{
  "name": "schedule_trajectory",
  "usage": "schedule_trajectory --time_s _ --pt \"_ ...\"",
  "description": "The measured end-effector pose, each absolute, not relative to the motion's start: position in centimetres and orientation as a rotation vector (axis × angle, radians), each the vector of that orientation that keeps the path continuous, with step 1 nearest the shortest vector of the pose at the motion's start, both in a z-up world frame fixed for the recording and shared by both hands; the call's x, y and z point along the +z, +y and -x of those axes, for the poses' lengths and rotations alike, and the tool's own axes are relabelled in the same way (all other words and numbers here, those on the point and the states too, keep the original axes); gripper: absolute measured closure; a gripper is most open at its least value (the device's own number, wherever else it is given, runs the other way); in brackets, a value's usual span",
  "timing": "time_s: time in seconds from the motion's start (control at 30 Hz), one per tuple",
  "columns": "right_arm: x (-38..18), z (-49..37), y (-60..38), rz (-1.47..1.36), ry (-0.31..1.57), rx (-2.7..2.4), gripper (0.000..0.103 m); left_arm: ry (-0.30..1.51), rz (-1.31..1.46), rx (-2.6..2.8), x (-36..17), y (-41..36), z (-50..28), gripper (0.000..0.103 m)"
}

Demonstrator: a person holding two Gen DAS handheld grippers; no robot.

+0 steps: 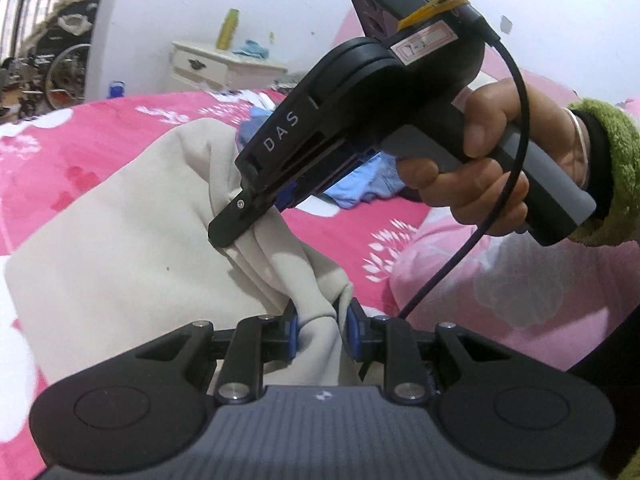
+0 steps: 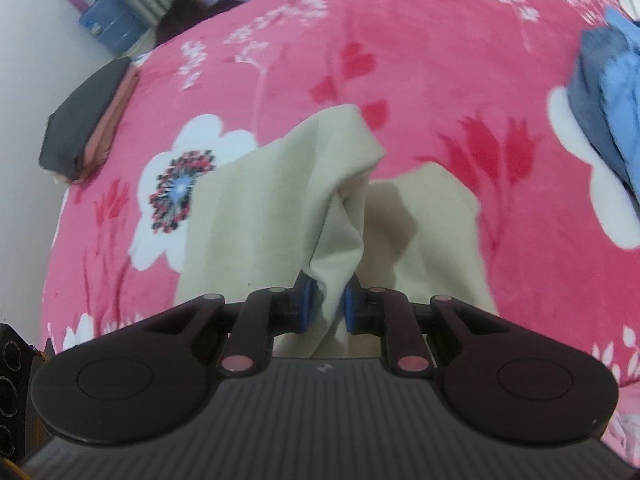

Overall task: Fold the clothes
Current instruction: 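Grasp the folded end with the left tool while the right tool grasps beside it, then lift the held end with both tools and fold it over onto the strip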

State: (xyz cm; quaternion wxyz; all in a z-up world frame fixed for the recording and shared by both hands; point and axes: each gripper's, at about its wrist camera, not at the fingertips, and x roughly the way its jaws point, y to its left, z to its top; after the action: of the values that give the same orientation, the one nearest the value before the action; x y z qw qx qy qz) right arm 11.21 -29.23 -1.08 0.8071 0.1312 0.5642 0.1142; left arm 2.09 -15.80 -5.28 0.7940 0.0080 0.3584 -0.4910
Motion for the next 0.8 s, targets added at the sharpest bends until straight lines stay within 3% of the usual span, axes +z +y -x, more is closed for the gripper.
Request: schedule_trajectory --time_s 0.47,0.6,0.7,0.8 --pt "-3.9 -11.4 -33.9 -0.305 1.251 0.174 0.089 0.839 0.008 -1.132 -7.7 -20.6 -4.4 0.078" --pt "-5.2 -11.6 -34.2 -0.278 1.271 0.169 0.086 0.873 -0.003 -1.131 -8.6 -21.9 -5.0 0.073" --pt "-5.9 -11.7 -34.2 -0.228 1.286 0.169 0.076 0.889 -0.018 -1.14 -8.9 -22.6 -5.2 0.058" --pt "-5.8 -11.6 -35.0 -0.226 1.297 0.141 0.057 0.866 -0.023 -1.149 -8.1 -22.0 -4.7 0.052"
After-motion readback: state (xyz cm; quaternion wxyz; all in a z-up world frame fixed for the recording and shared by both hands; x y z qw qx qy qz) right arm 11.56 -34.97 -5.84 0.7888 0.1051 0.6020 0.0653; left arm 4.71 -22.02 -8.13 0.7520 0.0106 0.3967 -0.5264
